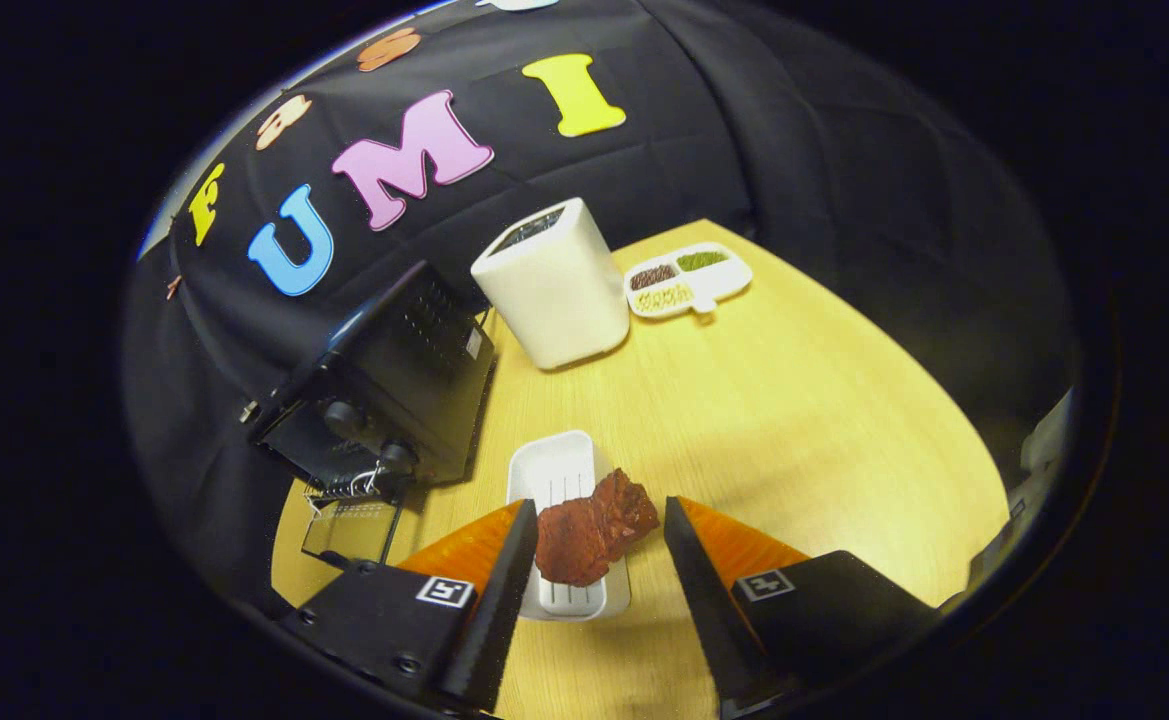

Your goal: Open the toaster oven, put the food inside, and close the toaster oven door.

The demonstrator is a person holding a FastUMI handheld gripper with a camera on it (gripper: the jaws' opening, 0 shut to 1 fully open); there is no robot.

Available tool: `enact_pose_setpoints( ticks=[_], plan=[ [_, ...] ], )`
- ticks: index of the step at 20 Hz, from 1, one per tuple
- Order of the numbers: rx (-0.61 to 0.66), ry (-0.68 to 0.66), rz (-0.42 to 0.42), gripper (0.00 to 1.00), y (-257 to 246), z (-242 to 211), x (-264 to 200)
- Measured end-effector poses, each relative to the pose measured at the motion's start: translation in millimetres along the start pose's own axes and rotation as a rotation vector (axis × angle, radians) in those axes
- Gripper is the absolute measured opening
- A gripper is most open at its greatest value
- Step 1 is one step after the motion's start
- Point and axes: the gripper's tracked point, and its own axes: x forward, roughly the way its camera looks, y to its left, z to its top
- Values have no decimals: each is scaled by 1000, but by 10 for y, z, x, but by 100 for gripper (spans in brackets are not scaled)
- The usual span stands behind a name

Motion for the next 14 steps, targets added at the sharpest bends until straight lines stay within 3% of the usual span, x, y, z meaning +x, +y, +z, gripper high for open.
enact_pose_setpoints(
  ticks=[1, 2, 6, 7, 14],
  plan=[
    [21, 4, 18, 70, 25, -4, 23],
    [31, 12, 19, 67, 13, -22, 63],
    [109, -1, 77, 21, 64, 103, 30],
    [95, -10, 65, 13, 27, 134, 17],
    [110, -99, 74, 13, 334, 501, -295]
  ],
)
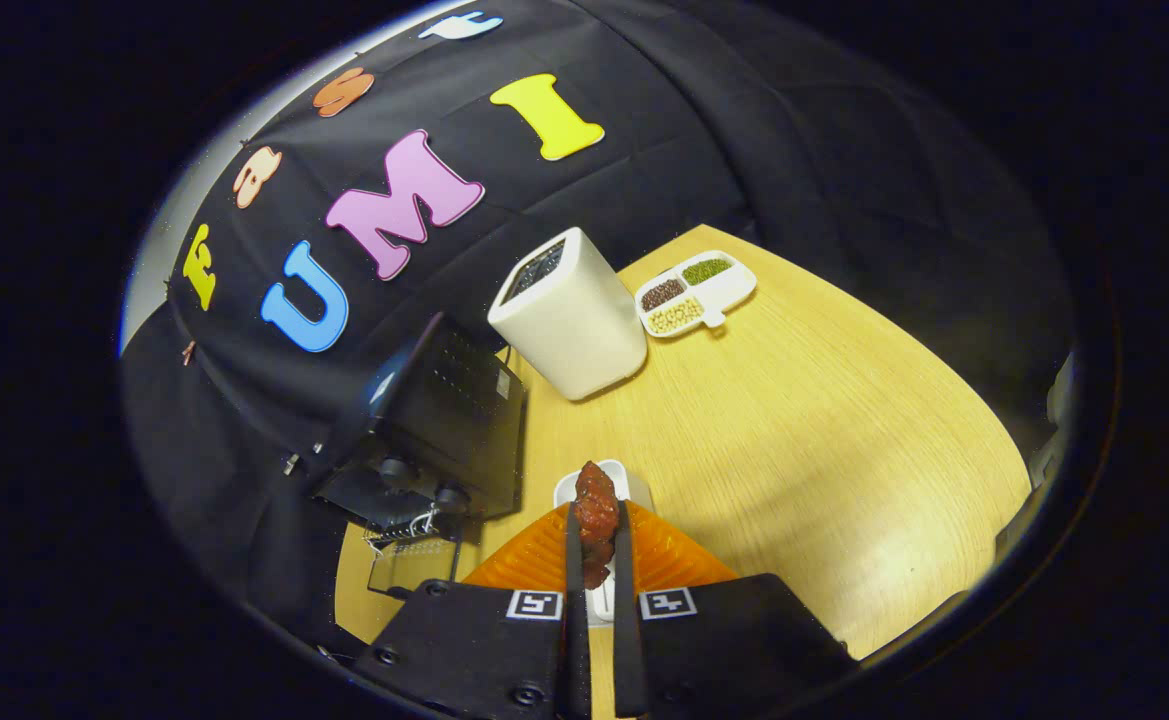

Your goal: Open the toaster oven, put the food inside, and close the toaster oven door.

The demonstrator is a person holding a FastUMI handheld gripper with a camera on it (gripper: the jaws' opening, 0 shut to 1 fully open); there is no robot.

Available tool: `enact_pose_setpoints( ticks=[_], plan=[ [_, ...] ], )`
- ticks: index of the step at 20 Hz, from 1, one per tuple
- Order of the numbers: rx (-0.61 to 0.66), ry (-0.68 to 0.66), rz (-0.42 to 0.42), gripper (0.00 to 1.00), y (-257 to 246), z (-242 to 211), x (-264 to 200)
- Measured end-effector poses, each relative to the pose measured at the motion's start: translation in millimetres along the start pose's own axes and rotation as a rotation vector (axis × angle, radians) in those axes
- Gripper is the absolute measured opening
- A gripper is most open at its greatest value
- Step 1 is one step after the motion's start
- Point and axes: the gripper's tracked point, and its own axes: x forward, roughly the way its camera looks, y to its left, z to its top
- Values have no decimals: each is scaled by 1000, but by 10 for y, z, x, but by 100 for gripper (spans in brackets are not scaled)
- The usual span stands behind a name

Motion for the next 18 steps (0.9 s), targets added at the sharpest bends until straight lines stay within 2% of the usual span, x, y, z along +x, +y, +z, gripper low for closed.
enact_pose_setpoints(
  ticks=[4, 10, 18],
  plan=[
    [-10, -32, 64, 13, 670, 31, -104],
    [-52, 2, 164, 13, 1805, -451, 19],
    [-48, 83, 230, 13, 2793, -1278, 702]
  ],
)
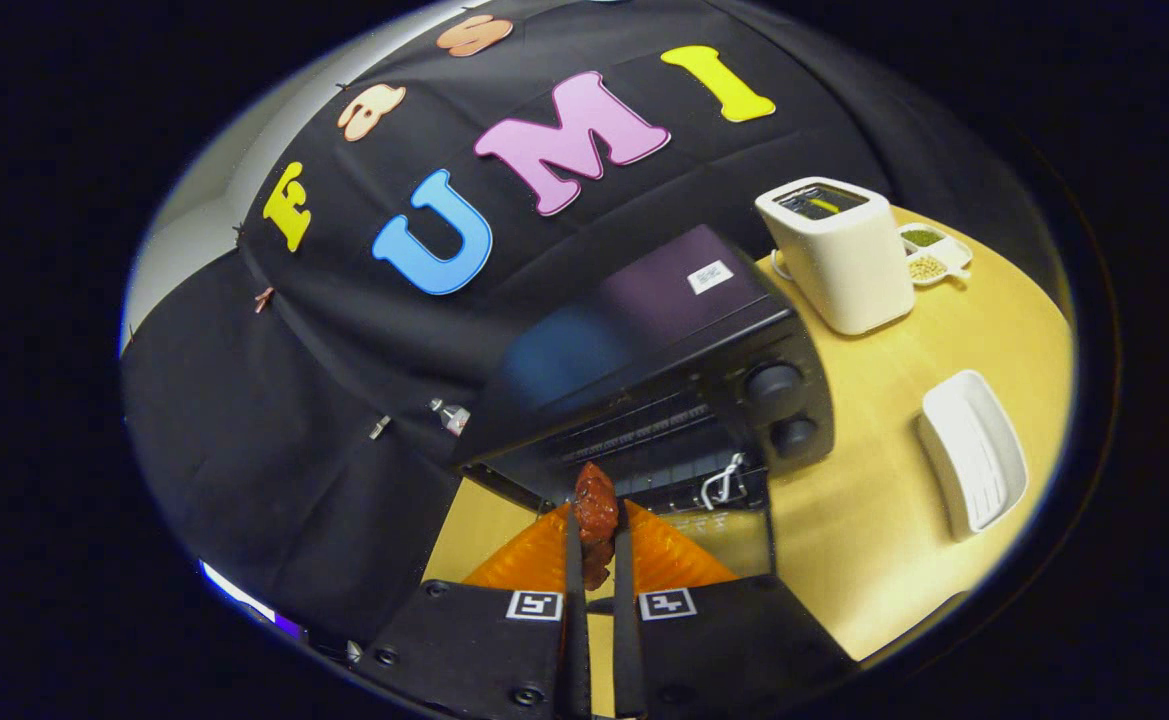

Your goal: Open the toaster oven, put the food inside, and close the toaster oven door.

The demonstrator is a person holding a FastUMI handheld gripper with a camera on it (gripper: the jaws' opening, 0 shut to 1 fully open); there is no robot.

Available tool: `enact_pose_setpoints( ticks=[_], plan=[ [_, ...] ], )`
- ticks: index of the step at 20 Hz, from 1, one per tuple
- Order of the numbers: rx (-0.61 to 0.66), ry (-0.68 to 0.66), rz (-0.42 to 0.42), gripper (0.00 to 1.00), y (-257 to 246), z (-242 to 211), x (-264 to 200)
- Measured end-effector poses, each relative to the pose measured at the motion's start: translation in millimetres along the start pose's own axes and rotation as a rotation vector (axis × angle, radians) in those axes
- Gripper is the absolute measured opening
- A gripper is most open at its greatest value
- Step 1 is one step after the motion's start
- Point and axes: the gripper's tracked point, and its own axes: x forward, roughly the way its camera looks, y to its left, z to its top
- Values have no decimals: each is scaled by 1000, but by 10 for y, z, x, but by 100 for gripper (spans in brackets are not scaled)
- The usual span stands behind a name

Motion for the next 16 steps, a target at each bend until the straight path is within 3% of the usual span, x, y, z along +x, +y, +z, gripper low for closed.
enact_pose_setpoints(
  ticks=[5, 11, 16],
  plan=[
    [40, 22, 20, 13, 132, -202, 618],
    [81, 9, 51, 13, 4, -81, 1053],
    [0, -22, 6, 13, -97, 49, 1290]
  ],
)
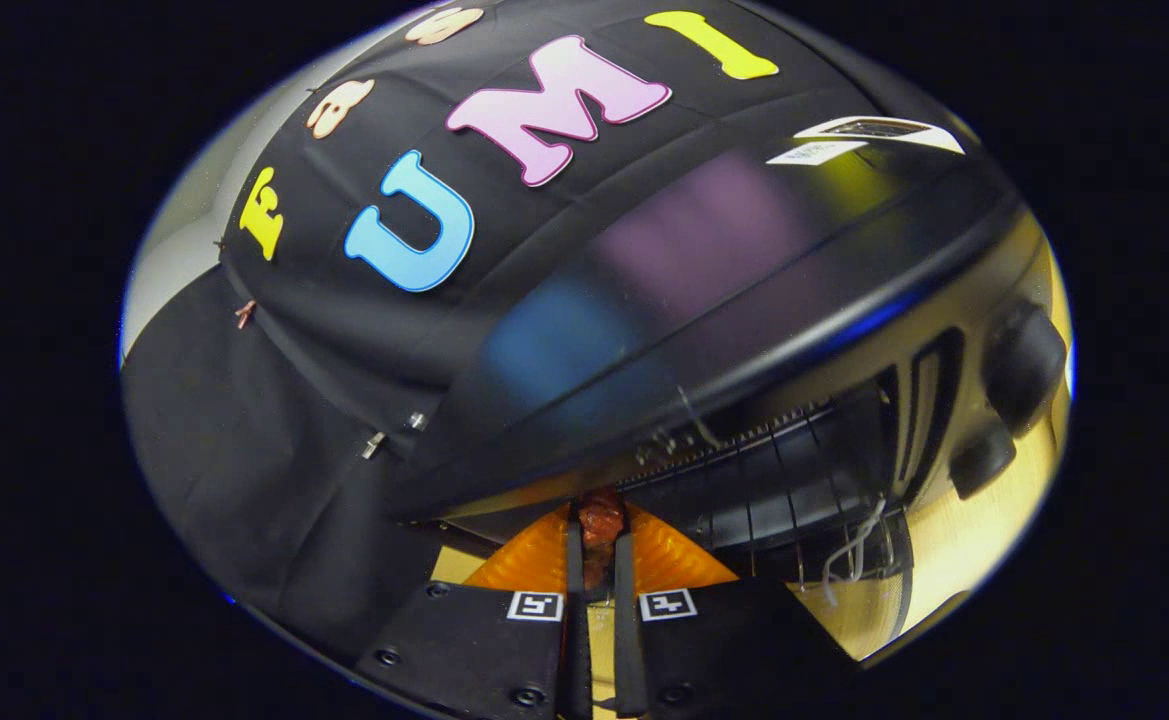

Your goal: Open the toaster oven, put the food inside, and close the toaster oven door.

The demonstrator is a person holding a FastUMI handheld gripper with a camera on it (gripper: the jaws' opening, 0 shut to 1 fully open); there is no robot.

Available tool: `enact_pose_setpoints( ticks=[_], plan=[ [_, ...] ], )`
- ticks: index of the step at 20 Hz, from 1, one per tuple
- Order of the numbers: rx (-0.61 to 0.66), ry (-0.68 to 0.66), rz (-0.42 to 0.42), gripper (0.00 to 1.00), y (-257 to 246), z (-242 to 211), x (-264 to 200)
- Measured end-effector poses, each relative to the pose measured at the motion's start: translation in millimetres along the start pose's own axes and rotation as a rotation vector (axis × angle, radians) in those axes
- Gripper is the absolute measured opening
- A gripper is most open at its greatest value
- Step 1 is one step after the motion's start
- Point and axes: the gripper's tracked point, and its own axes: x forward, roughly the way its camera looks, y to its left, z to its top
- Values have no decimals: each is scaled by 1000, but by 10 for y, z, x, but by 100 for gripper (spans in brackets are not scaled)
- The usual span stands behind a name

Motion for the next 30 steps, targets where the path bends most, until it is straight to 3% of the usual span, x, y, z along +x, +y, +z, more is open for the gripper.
enact_pose_setpoints(
  ticks=[2, 8, 11, 15, 22, 30],
  plan=[
    [-94, -13, -60, 19, -93, 52, 71],
    [-301, -78, -242, 60, -503, 228, -19],
    [-313, -62, -228, 81, -464, 179, -94],
    [-320, -43, -232, 96, -426, 124, -238],
    [-326, -3, -241, 98, -334, 1, -695],
    [-335, -18, -334, 98, -55, -161, -1414]
  ],
)
